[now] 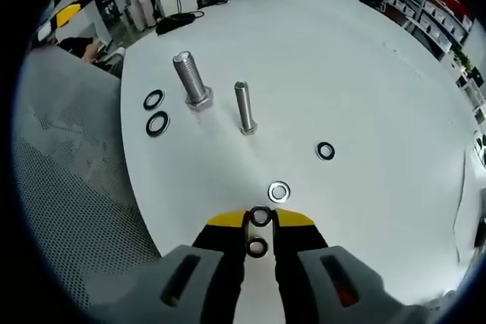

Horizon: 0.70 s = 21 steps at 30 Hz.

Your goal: Place the washer onto the threaded stud by aligning its center hole with the stud, sliding it down to the base, and recovering from edge contact or off-axis alignment until the washer reaches the visible bottom stop.

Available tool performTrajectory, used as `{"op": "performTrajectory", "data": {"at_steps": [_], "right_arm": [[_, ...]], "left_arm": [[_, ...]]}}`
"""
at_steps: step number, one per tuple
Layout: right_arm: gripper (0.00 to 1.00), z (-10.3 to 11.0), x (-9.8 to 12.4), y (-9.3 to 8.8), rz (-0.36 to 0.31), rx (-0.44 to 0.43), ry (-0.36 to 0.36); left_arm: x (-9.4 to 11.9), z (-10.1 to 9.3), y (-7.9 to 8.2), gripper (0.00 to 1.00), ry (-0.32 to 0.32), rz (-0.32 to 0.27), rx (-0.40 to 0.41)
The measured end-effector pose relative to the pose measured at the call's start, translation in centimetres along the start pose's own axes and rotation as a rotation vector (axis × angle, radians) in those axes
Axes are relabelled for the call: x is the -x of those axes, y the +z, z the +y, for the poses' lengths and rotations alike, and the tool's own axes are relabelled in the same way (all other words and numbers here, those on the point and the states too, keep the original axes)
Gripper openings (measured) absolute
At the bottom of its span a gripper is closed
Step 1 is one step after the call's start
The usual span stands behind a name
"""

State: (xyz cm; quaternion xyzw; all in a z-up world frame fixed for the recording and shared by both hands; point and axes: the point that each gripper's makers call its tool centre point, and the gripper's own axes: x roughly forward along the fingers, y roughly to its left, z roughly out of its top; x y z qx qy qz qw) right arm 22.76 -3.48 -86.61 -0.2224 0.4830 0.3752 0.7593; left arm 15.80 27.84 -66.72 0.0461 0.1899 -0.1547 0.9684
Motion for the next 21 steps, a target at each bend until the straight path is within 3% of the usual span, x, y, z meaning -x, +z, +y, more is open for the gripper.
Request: {"op": "performTrajectory", "data": {"at_steps": [14, 21], "right_arm": [[0.18, 0.37, -0.04, 0.01, 0.023, 0.009, 0.029], [0.16, 0.2, -0.07, -0.09, 0.047, 0.078, 0.018]], "left_arm": [[-0.01, 0.02, 0.14, 0.25, -0.001, -0.008, 0.002], [0.02, 0.03, 0.23, 0.25, 0.001, -0.014, 0.003]]}}
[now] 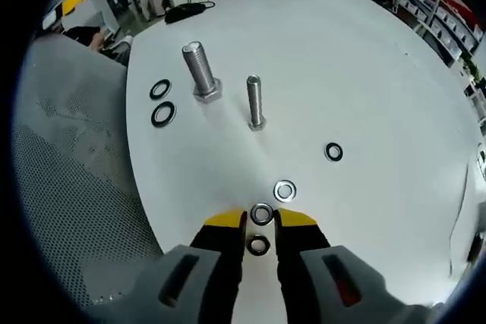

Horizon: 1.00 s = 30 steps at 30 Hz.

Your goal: Place the washer onto the threaded stud by aligning its center hole with the stud, sliding it down to the base, and recovering from edge contact or off-axis alignment until the washer reaches the visible bottom stop.

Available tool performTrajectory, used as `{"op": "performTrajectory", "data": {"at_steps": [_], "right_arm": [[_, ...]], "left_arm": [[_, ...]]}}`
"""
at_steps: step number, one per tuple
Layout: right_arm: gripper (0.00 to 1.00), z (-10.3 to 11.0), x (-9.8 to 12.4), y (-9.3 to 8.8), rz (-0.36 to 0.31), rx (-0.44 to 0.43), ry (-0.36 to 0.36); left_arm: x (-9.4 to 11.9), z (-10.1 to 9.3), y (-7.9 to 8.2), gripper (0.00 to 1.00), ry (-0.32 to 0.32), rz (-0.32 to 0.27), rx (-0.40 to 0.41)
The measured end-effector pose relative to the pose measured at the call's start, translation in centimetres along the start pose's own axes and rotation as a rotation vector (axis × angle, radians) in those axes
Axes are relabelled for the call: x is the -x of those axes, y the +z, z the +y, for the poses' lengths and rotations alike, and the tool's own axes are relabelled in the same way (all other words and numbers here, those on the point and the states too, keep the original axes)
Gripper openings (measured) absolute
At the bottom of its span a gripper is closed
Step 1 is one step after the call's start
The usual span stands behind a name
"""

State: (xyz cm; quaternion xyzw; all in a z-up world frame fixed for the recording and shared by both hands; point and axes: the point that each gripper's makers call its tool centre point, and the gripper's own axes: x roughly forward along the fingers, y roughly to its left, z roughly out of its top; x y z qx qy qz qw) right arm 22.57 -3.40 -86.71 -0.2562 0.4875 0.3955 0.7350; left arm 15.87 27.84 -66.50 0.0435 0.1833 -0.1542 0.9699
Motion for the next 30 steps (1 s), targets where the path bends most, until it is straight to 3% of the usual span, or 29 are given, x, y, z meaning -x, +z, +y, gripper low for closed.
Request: {"op": "performTrajectory", "data": {"at_steps": [3, 7, 17, 22, 30], "right_arm": [[0.16, 0.1, 0.0, -0.1, 0.018, 0.053, -0.008], [0.16, 0.0, 0.0, -0.2, 0.029, 0.043, -0.005], [0.14, 0.2, 0.1, -0.1, 0.05, 0.113, -0.028], [0.14, 0.2, 0.1, 0.2, 0.034, 0.099, -0.04], [0.14, 1.3, 1.4, 1.9, 0.012, 0.041, 0.045]], "left_arm": [[0.0, 0.0, 0.0, 0.25, -0.001, 0.0, 0.001], [0.0, 0.0, 0.0, 0.25, -0.001, -0.001, 0.0], [0.0, 0.0, 0.0, 0.25, 0.0, -0.001, 0.0], [0.0, 0.0, 0.0, 0.25, 0.001, -0.001, 0.0], [0.0, 0.0, 0.0, 0.25, 0.001, 0.001, 0.0]]}}
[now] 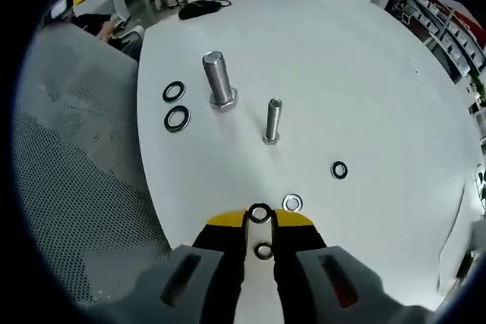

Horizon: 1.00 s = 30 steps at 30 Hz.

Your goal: Place the washer onto the threaded stud by aligning its center hole with the stud, sliding it down to the base, and recovering from edge contact or off-axis alignment until the washer reaches the visible bottom stop.

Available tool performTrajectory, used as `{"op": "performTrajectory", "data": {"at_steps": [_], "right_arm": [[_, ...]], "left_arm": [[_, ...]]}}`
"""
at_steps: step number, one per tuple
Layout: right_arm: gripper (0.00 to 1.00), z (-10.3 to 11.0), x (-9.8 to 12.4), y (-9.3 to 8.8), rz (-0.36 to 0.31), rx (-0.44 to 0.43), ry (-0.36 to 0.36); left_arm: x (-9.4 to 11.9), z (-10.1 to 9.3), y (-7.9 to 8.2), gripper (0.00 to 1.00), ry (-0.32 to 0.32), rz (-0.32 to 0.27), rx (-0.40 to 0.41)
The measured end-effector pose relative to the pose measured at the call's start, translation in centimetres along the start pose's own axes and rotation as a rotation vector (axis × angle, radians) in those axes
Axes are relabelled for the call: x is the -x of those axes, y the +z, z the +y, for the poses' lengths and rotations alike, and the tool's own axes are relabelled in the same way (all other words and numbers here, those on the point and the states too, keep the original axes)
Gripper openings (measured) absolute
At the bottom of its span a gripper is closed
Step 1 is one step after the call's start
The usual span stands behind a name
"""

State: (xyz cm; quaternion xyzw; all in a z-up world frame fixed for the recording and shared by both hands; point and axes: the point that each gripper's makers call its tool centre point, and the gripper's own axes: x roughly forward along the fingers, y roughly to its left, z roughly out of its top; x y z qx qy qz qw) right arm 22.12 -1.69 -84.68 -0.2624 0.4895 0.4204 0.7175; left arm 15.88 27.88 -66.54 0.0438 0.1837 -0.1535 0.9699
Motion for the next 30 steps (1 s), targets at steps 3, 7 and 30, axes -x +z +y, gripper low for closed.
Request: {"op": "performTrajectory", "data": {"at_steps": [3, 7, 30], "right_arm": [[0.14, 0.4, 0.7, 0.6, 0.001, -0.012, 0.024], [0.14, 0.5, 1.3, 1.3, -0.001, -0.032, 0.046], [0.14, -0.5, 3.2, 5.8, -0.042, -0.029, 0.016]], "left_arm": [[0.0, 0.0, 0.0, 0.25, 0.0, 0.0, 0.0], [0.0, 0.0, 0.0, 0.25, 0.0, 0.0, 0.0], [0.0, 0.0, 0.0, 0.25, 0.001, 0.0, 0.001]]}}
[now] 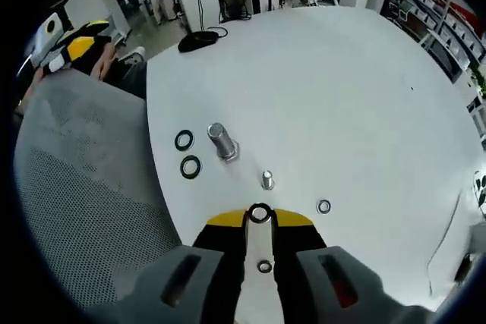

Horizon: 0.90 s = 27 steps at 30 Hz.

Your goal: Place the washer onto the threaded stud by aligning its center hole with the stud, sliding it down to the base, and recovering from edge contact or off-axis alignment until the washer reaches the visible bottom stop.

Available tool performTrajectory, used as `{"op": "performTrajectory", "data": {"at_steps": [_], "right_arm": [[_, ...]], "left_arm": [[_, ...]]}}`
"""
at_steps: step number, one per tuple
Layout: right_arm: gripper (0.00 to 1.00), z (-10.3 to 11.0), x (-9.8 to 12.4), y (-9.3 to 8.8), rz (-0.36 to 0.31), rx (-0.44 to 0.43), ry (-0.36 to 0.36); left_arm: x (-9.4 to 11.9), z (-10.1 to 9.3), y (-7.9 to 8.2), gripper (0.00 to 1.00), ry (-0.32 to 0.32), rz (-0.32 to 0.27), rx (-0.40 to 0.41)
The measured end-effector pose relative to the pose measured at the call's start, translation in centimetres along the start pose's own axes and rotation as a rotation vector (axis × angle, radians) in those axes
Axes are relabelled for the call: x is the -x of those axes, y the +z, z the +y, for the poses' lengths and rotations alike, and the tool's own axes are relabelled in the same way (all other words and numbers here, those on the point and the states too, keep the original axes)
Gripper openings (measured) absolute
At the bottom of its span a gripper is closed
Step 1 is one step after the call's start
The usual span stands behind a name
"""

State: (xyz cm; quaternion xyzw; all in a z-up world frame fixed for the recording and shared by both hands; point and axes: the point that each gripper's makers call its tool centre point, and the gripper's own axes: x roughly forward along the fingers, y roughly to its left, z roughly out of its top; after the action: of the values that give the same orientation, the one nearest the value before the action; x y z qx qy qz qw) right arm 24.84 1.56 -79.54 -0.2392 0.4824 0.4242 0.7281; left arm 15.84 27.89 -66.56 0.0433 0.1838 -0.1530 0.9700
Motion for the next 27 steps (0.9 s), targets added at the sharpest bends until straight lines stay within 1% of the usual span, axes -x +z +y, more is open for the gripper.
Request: {"op": "performTrajectory", "data": {"at_steps": [6, 18, 22, 27], "right_arm": [[0.14, -0.3, -0.4, 0.9, 0.003, 0.027, -0.027], [0.14, -0.4, -1.2, 1.9, -0.011, 0.067, -0.029], [0.14, -0.3, -1.4, 2.3, -0.017, 0.068, -0.015], [0.14, -0.6, -1.8, 2.5, -0.008, 0.091, -0.023]], "left_arm": [[0.0, 0.0, 0.0, 0.25, -0.002, 0.003, -0.001], [0.0, 0.0, -0.1, 0.25, -0.003, 0.006, -0.002], [0.0, 0.0, -0.1, 0.25, -0.003, 0.007, -0.001], [0.0, 0.0, -0.1, 0.25, -0.003, 0.008, -0.002]]}}
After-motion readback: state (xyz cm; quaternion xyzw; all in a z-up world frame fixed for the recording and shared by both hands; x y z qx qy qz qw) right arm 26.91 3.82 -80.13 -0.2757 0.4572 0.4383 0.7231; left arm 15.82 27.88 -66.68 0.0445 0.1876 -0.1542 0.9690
